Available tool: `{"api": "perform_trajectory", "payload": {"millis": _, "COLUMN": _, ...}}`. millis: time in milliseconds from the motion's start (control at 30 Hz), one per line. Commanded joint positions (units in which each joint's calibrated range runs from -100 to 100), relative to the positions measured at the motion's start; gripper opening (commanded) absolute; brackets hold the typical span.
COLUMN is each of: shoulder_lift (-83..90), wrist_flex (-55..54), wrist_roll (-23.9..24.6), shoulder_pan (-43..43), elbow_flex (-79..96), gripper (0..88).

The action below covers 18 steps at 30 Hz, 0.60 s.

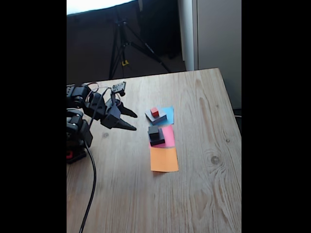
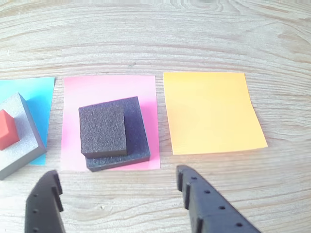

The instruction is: Tower of hanoi

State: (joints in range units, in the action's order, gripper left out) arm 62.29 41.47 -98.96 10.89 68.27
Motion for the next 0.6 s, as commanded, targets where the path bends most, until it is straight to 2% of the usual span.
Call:
{"api": "perform_trajectory", "payload": {"millis": 0, "shoulder_lift": -1.8, "wrist_flex": -14.1, "wrist_roll": 2.0, "shoulder_pan": 0.3, "elbow_flex": 5.6, "gripper": 31.9}}
{"api": "perform_trajectory", "payload": {"millis": 67, "shoulder_lift": -4.2, "wrist_flex": -20.2, "wrist_roll": 4.5, "shoulder_pan": 0.3, "elbow_flex": 7.8, "gripper": 32.2}}
{"api": "perform_trajectory", "payload": {"millis": 167, "shoulder_lift": -7.7, "wrist_flex": -26.0, "wrist_roll": 5.6, "shoulder_pan": 0.1, "elbow_flex": 9.4, "gripper": 32.7}}
{"api": "perform_trajectory", "payload": {"millis": 567, "shoulder_lift": -19.7, "wrist_flex": -49.7, "wrist_roll": 4.1, "shoulder_pan": -1.6, "elbow_flex": 15.9, "gripper": 33.4}}
